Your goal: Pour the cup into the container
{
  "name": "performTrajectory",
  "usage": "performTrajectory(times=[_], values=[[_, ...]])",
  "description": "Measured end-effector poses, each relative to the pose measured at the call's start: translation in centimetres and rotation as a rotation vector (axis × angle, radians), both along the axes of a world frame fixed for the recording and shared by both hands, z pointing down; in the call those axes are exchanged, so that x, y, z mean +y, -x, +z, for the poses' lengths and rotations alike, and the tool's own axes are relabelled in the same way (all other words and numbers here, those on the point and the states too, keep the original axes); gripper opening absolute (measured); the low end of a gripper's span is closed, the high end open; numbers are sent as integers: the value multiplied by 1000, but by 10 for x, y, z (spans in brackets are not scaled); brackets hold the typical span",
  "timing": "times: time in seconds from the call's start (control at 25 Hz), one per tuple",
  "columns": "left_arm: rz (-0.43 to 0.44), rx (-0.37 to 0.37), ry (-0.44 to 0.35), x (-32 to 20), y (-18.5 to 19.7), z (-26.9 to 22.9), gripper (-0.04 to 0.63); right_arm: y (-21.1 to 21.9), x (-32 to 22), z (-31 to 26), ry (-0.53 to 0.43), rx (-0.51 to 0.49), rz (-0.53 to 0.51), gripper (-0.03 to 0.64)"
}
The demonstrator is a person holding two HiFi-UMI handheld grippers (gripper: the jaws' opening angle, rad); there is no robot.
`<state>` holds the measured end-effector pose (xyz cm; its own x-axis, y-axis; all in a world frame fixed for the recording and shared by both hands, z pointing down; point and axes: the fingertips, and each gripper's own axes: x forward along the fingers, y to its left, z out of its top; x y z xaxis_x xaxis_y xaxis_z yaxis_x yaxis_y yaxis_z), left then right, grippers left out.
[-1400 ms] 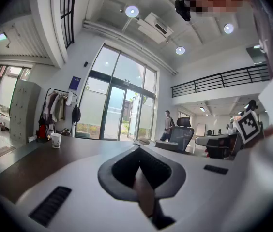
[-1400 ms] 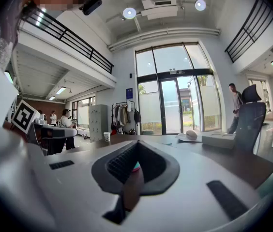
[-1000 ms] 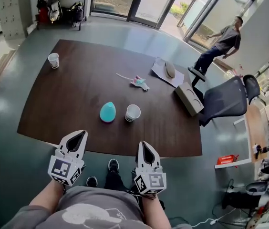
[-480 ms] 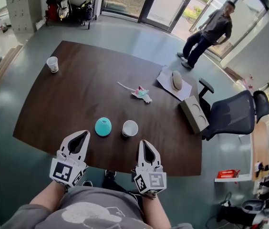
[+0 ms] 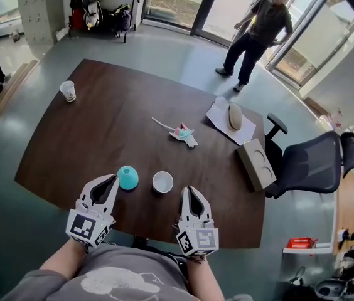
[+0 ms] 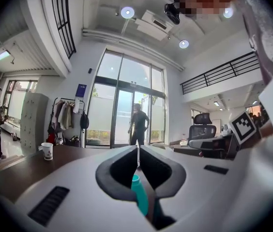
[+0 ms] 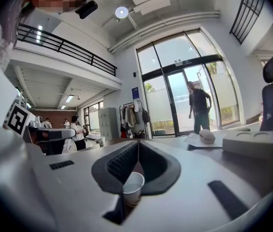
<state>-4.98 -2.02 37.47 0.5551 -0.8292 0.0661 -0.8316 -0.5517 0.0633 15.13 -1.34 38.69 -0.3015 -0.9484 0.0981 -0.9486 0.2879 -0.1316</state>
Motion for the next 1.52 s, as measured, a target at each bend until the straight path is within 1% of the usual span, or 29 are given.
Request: performTrajectory(times=[0.08, 0.2, 0.4, 0.52, 0.64, 0.76, 0.92, 1.08, 1.28, 1.4, 1.52], values=[[12, -4, -8, 1, -7, 1, 13, -5, -2, 2, 1, -4, -14, -12], [5, 0, 0, 3, -13, 7, 75, -12, -5, 9, 5, -2, -36, -12], [19, -41, 18, 7, -18, 20, 224, -19, -9, 13, 5, -12, -45, -12], [44, -62, 61, 8, -17, 35, 308, -21, -7, 15, 14, -13, -30, -12], [57, -83, 92, 6, -15, 46, 366, -21, -3, 19, 34, -9, -3, -12], [78, -111, 115, -3, -11, 61, 411, -21, -1, 23, 51, -7, 31, -12], [110, -128, 160, -17, -12, 88, 433, -20, 0, 30, 71, -7, 73, -12], [133, -149, 159, -28, -20, 104, 433, -14, 0, 36, 84, 5, 76, -12], [116, -121, 219, -36, -24, 129, 433, -14, -1, 50, 120, 4, 87, -12], [123, -135, 219, -40, -25, 134, 433, -14, -4, 56, 131, -1, 94, -12], [130, -147, 199, -46, -29, 136, 433, -15, -6, 61, 139, -1, 100, -12]])
